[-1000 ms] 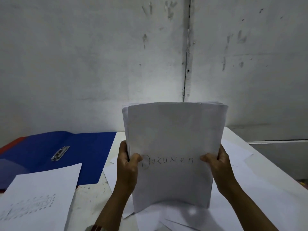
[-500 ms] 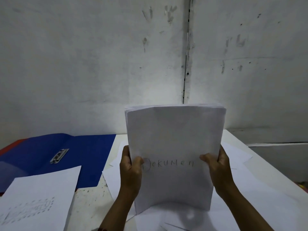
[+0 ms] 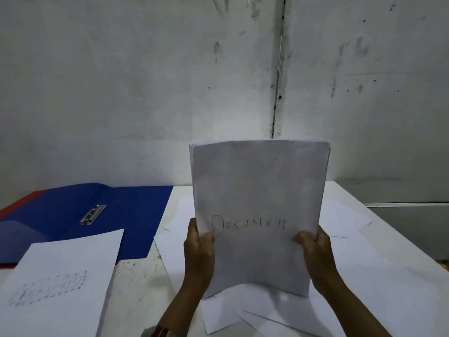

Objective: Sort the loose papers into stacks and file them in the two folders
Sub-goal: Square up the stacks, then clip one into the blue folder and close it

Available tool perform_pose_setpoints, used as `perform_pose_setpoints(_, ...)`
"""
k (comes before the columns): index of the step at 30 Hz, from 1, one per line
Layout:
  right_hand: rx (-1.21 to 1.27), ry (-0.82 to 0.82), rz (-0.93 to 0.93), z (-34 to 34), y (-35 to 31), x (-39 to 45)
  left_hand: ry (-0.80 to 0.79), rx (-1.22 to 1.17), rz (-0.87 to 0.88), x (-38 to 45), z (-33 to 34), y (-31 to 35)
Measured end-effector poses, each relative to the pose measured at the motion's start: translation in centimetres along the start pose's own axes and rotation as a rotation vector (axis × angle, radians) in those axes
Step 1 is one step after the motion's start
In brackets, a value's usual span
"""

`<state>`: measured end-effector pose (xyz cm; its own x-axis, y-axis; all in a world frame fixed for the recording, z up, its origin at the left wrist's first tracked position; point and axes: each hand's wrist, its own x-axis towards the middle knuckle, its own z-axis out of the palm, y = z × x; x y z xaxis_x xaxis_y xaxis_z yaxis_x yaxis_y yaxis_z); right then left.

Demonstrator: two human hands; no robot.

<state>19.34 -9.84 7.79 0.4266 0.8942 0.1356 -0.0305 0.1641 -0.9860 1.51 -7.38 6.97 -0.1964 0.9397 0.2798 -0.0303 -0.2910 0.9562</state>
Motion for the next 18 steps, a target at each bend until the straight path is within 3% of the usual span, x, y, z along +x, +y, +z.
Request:
perform_pose_setpoints(8,-0.134,-0.078,0.014,0.9,-0.3,-0.5,0.032,0.19,-0.061,0.9,-2.2,0.9)
perform_pose_setpoints(18,-0.228,-0.256,0.144,6.8,1.1,-2.4,0.075,0.316,-0.316,2.0,-10.4,1.0)
